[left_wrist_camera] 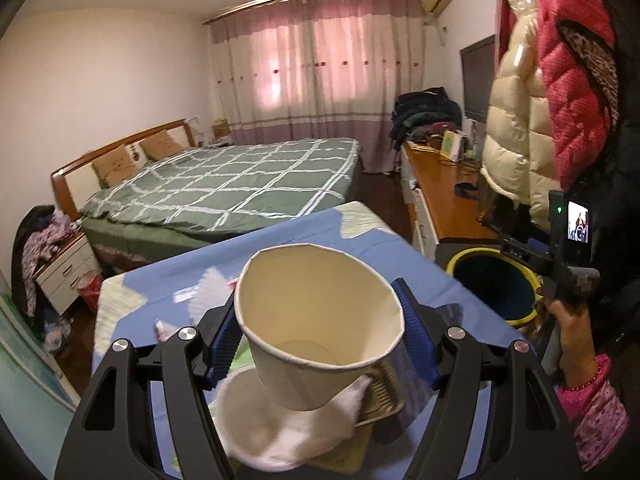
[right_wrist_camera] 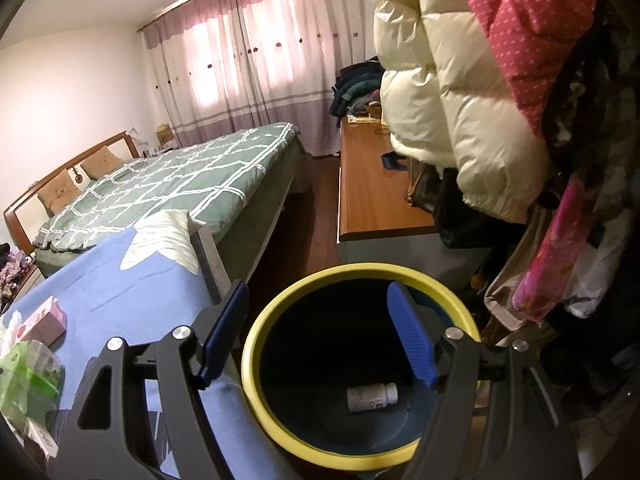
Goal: Collect trash
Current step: 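Carry the paper cup into the yellow bin and open the left gripper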
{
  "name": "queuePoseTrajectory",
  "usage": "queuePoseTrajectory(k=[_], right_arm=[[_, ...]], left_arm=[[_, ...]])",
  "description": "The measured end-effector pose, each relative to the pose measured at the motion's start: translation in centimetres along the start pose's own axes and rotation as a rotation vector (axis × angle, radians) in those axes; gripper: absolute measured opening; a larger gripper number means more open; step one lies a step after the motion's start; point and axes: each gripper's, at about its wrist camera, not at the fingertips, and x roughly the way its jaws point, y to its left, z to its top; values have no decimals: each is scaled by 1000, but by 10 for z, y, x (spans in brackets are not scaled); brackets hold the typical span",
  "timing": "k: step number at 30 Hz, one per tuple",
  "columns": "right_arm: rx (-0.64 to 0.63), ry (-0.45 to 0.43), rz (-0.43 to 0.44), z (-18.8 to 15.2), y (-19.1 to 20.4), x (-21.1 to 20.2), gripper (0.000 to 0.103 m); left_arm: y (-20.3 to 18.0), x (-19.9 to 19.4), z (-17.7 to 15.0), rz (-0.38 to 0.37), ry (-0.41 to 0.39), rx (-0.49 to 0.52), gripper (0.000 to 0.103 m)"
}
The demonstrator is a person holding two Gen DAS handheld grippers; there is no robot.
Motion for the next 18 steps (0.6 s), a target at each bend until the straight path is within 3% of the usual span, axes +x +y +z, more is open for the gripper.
queuePoseTrajectory(k=[9,18], right_arm=[[-3,-38,-12,3,-40,-34,69],[21,-70,-52,0,-90,-60,71]], left_arm=[[-81,48,28,-159,15,72,70],[-195,128,49,-310,71,166,71]])
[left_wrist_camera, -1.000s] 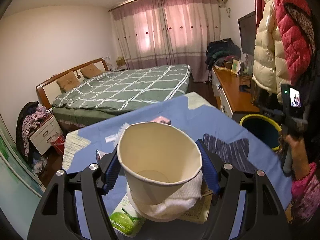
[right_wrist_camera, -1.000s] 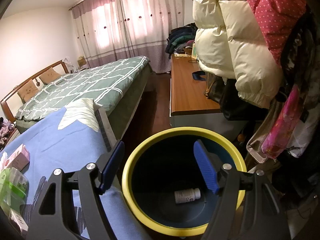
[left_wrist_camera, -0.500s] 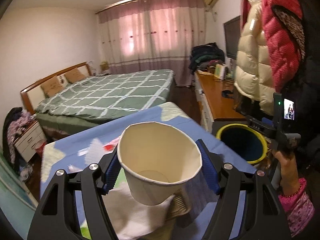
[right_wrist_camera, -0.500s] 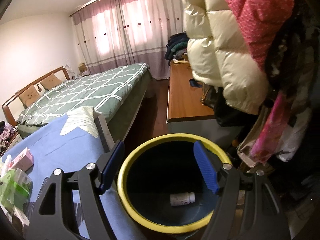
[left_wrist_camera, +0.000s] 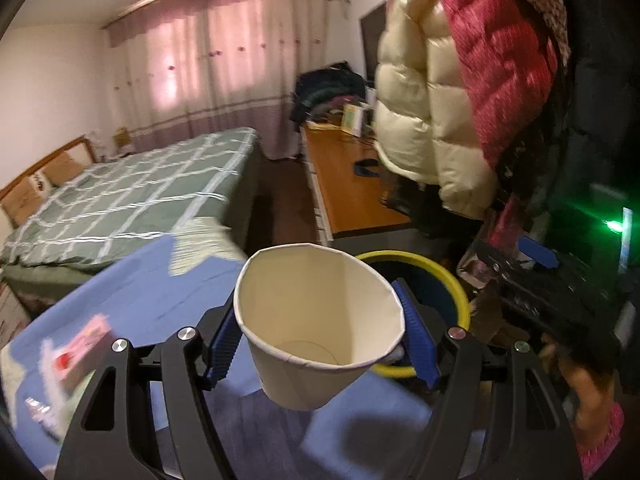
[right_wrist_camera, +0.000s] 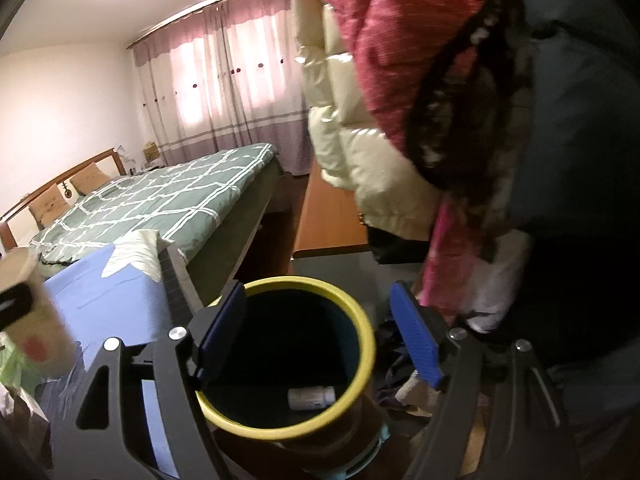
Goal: Collect trash
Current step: 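Carry the paper cup into the yellow bin and open the left gripper, then grasp the white tissue with the right gripper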
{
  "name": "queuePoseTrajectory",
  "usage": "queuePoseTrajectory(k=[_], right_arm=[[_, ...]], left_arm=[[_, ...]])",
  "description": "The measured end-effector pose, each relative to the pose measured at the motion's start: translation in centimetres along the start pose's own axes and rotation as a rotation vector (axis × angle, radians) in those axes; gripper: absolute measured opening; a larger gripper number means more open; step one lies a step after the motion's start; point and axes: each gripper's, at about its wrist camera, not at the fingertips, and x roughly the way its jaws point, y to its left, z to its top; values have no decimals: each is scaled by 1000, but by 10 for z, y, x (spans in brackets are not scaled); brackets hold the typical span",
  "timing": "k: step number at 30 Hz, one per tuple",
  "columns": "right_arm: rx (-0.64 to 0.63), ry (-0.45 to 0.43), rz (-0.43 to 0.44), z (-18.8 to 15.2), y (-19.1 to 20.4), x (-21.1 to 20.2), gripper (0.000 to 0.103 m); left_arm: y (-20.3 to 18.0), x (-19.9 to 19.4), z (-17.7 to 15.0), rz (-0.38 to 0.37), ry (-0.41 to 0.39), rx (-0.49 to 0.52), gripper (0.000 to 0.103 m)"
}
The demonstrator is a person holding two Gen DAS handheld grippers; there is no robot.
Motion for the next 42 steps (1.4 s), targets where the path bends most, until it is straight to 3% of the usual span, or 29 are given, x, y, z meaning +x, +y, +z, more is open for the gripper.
queuePoseTrajectory(k=[6,11,13,17,19,23,30,36,39,42], right_arm=[[16,1,-16,-4,-25,-5,72],[49,3,-34,-4,-43,-2,72],[51,5,-38,-4,-46,0,72],[51,13,-37,-5,-47,4,74],[47,14,-33,-5,-45,3,74],[33,14,-6,-6,-35,4,75],[-27,21,91,-8,15,5,77],[-107,16,238,-10,83,-6,78],[-172,17,329,-16,125,-15,78],[-236,31,435,-29,167,-28,78]], left_arm=[[-35,80,13,-53,87,-2,71],[-49,121,17,-53,115,-14,75],[-52,136,19,-53,127,-28,77],[-51,151,19,-24,138,-41,95],[-46,146,20,-16,134,-65,96],[-28,107,17,-12,101,-102,97],[31,-15,-5,79,-59,-172,98],[112,-114,-39,258,-164,-282,98],[152,-152,-63,407,-199,-329,98],[194,-186,-96,608,-239,-375,98]])
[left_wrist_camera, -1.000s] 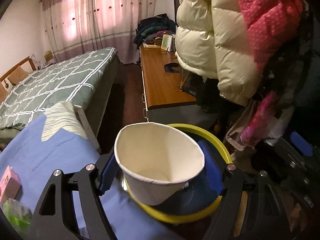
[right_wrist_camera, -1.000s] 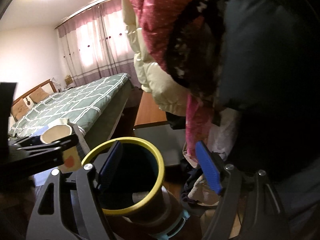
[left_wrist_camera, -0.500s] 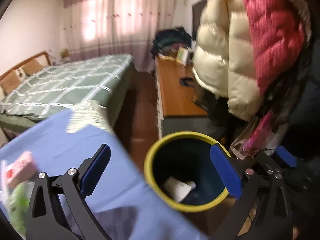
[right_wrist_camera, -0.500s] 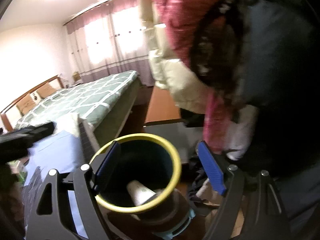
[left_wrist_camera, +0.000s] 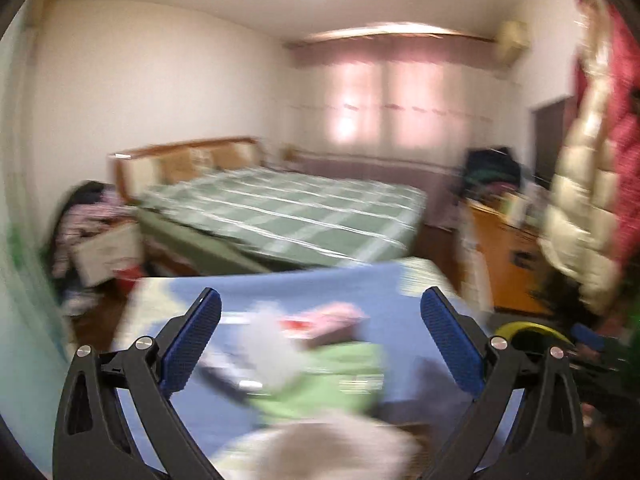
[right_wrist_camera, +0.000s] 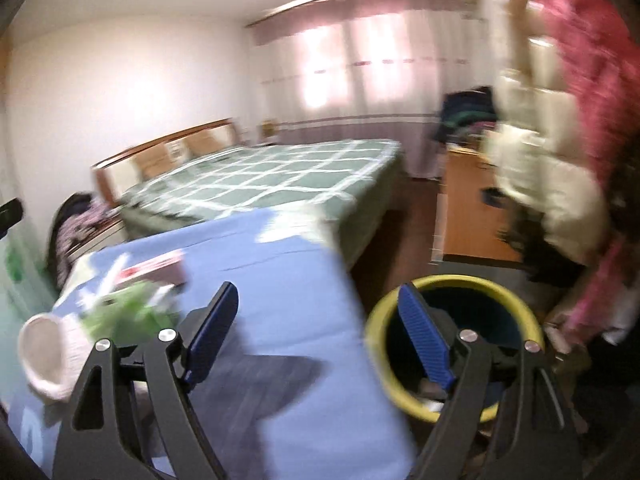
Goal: Collect trash
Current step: 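Grasp the white tissue with the right gripper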
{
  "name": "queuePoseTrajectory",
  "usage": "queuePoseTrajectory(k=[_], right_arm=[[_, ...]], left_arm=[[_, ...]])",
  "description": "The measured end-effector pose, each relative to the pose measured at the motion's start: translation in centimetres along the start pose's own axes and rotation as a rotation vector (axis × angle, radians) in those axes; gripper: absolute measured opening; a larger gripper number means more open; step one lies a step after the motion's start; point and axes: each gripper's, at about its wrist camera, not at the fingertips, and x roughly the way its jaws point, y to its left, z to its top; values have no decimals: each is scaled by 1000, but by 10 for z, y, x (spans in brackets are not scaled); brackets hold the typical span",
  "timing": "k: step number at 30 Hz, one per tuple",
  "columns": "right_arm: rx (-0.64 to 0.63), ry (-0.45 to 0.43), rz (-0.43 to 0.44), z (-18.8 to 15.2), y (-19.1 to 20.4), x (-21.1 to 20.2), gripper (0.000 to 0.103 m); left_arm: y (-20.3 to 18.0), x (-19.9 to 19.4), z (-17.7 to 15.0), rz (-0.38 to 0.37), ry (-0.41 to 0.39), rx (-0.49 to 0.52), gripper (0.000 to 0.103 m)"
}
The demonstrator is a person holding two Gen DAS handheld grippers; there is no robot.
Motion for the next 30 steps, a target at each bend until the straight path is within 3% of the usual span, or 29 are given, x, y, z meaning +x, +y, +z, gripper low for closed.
queuePoseTrajectory(k=[4,9,12,17,19,25,28,30], right_arm=[[-73,30,148,-2,52,6,78],[-158,56,283,-8,104,6,78],[-199,81,349,-13,129,5,78],[-253,126,402,-24,157,10,78],[-266,138,412,-29,163,9,73],[-284,208,440,-38,169,23,54],[-293,225,445,-41,173,25,41],[-292,243,463,-42,175,27,21]], left_arm=[[75,2,-18,166,-8,-85,98],[145,13,-51,295,14,-176,98],[169,20,-68,411,32,-181,98],[198,21,-78,484,45,-268,98],[201,22,-81,536,52,-267,98],[202,22,-90,544,65,-277,98],[199,25,-90,542,67,-267,98],[194,25,-87,539,68,-265,98]])
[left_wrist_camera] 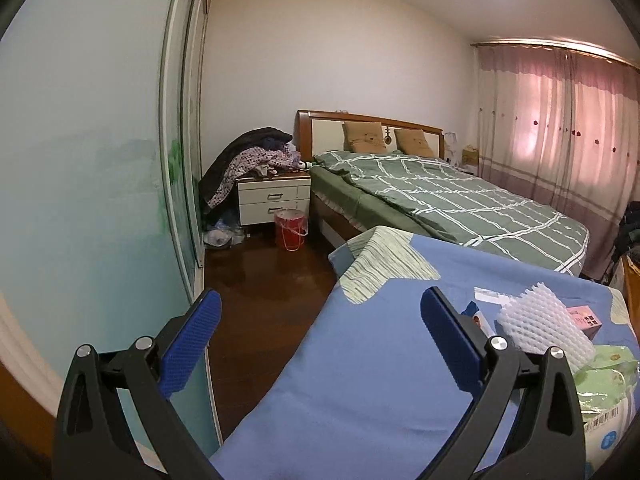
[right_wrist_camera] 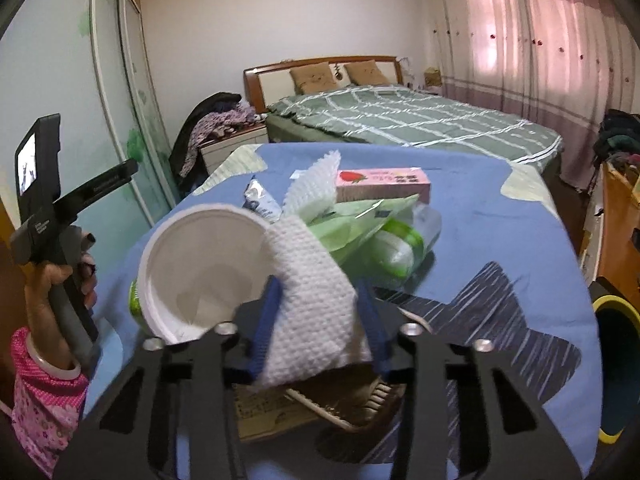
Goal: Collect trash
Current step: 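Grasp the white tissue with the right gripper, then carry the tissue to the yellow bin and open the right gripper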
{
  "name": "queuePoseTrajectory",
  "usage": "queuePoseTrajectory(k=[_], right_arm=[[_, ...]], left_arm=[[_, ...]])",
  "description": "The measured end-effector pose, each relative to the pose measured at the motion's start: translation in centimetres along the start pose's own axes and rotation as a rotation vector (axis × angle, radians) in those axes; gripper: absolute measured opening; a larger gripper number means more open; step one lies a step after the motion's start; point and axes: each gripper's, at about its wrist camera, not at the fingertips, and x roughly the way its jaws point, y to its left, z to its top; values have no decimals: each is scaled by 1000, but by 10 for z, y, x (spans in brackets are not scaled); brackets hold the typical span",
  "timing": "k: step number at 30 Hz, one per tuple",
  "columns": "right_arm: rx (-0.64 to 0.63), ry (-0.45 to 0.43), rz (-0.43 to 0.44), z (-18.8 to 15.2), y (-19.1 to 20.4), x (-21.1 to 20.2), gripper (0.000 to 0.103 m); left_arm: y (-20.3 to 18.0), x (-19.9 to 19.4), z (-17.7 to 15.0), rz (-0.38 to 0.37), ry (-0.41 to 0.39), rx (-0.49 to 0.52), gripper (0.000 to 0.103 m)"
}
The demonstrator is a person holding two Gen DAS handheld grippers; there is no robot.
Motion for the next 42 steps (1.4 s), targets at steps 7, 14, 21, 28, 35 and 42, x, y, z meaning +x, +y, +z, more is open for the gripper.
queuePoseTrajectory(k=[7,14,21,28,35,42], right_arm=[[22,-23,37,2,2,-9,8],[38,-97,71,14,2,-33,7],[84,-191,60,31,-14,-66,7],[147,-267,35,41,-41,-98,7],[211,-330,-115,39,-82,-119,7],[340,-350,-398,20,-157,-126,7]], left_arm=[[-2,2,-1,-14,8,1,98],[-9,-4,-2,-25,6,17,98],[-14,-5,-3,-37,5,22,98],[-17,-6,-4,-37,3,34,98],[-19,-7,-6,-44,-2,40,98],[-21,-6,-5,-54,-1,44,98]])
